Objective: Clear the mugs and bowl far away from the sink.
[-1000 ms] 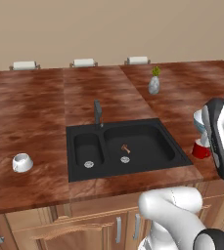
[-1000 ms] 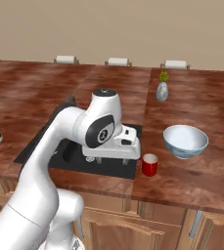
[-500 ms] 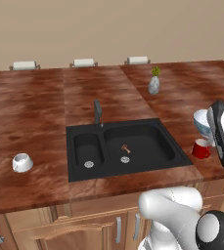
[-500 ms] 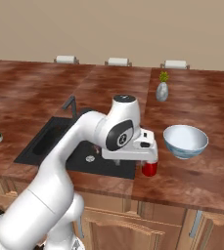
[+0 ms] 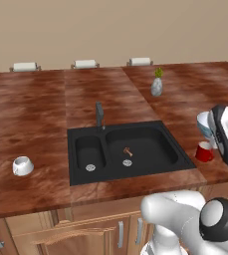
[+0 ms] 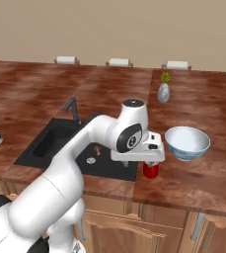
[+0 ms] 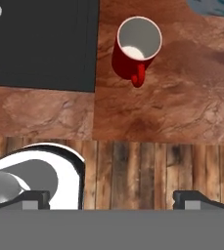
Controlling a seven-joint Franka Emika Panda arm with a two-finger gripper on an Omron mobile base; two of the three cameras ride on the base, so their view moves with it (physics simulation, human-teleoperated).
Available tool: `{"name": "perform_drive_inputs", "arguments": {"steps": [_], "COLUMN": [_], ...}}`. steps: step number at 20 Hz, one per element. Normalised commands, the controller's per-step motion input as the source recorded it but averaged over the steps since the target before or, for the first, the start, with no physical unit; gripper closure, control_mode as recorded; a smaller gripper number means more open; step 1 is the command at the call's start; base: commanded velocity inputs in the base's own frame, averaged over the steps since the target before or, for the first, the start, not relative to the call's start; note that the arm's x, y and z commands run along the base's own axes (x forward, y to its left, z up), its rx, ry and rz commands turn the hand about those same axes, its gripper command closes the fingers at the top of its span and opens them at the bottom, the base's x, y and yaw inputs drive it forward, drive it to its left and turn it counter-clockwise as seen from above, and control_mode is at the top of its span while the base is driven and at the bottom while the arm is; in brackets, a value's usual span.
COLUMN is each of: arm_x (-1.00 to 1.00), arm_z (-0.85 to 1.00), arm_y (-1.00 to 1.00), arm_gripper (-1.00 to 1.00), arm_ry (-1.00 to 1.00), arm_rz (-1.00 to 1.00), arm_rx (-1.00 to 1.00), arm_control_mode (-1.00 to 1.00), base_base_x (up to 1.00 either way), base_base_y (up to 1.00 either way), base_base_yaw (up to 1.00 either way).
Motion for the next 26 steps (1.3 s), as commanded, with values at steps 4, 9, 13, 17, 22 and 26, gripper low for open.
{"name": "perform_drive_inputs", "arguments": {"steps": [4,9,13,17,22,26], "arm_x": [0.31,0.24,0.23,0.18,0.14,0.07], "arm_z": [-0.28,-0.34,-0.32,-0.21,-0.18,-0.21], "arm_y": [-0.01,-0.02,-0.12,-0.16,-0.18,-0.10], "arm_gripper": [-1.00,-1.00,-1.00,-1.00,-1.00,-1.00], "arm_ry": [0.00,0.00,0.00,0.00,0.00,0.00], "arm_rz": [0.00,0.00,0.01,0.02,0.02,0.03], "arm_rx": [0.00,0.00,0.00,0.00,0.00,0.06], "arm_control_mode": [-1.00,-1.00,-1.00,-1.00,-1.00,-1.00], "base_base_x": [0.00,0.00,0.00,0.00,0.00,0.00], "base_base_y": [0.00,0.00,0.00,0.00,0.00,0.00], "base_base_yaw": [0.00,0.00,0.00,0.00,0.00,0.00]}}
